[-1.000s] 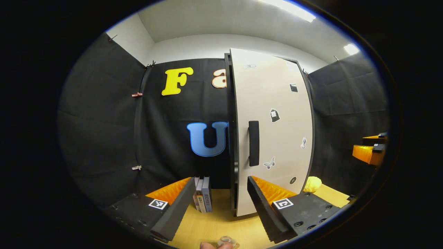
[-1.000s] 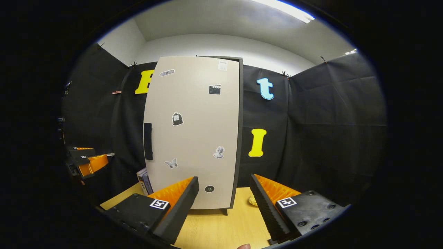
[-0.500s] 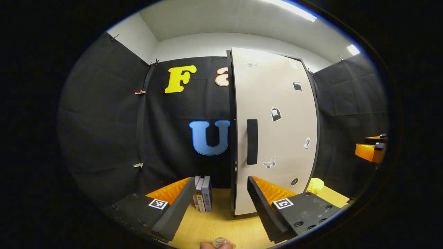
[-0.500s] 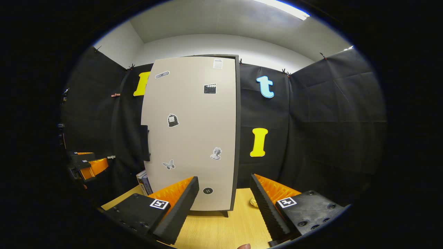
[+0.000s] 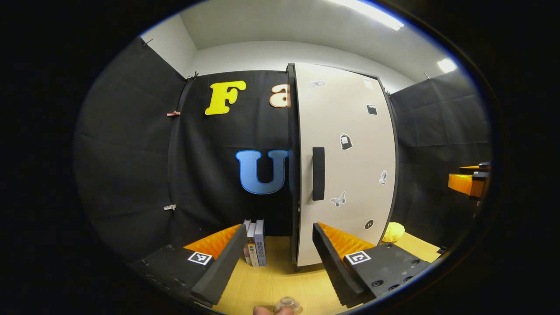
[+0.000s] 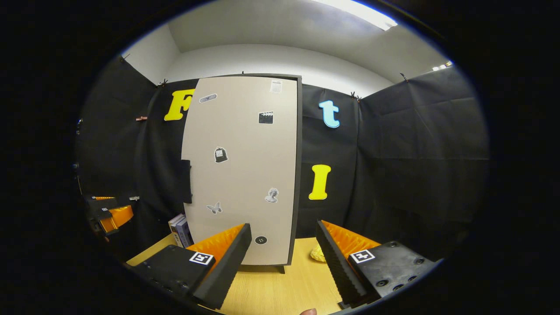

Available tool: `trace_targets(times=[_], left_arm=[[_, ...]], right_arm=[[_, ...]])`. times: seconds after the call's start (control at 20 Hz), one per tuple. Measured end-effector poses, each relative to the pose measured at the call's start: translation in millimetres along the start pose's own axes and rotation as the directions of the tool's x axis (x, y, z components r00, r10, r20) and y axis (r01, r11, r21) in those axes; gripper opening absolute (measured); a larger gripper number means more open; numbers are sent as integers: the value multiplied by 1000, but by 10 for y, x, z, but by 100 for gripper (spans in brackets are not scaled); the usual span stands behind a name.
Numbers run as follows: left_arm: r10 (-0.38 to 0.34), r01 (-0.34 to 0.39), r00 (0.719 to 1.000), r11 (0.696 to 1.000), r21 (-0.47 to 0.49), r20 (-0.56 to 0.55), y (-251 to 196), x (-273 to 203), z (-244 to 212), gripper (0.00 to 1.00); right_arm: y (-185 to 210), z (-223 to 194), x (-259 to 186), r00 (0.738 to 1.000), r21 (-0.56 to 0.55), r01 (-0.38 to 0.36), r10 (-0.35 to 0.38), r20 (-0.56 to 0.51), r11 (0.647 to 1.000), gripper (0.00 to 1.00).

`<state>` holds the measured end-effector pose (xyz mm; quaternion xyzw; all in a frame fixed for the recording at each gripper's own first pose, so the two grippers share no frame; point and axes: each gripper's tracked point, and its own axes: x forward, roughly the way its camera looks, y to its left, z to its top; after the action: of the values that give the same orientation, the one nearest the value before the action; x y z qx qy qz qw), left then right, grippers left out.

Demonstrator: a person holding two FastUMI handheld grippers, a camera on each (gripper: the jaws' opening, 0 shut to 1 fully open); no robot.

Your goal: Open the cabinet door with the right hand, grasp the bottle in the cabinet with the left hand and place it on the coaster, then close the cabinet door with the right hand.

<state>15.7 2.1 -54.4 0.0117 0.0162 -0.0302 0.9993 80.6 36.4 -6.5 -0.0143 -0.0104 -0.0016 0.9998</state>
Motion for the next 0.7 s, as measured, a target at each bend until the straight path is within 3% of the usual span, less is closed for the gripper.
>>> trace_targets(times=[0.3,0.7], left_arm=[[10,-10,1000,1000,-2,4,45,20,-11,95],[108,-108,994,994,21,-14,-16,-148,11,95]], right_arm=[[-42,-67,28,1000,-7,3,-3,-25,1000,97],[-79,-40,134,996,44,-85,85,5,995,97]])
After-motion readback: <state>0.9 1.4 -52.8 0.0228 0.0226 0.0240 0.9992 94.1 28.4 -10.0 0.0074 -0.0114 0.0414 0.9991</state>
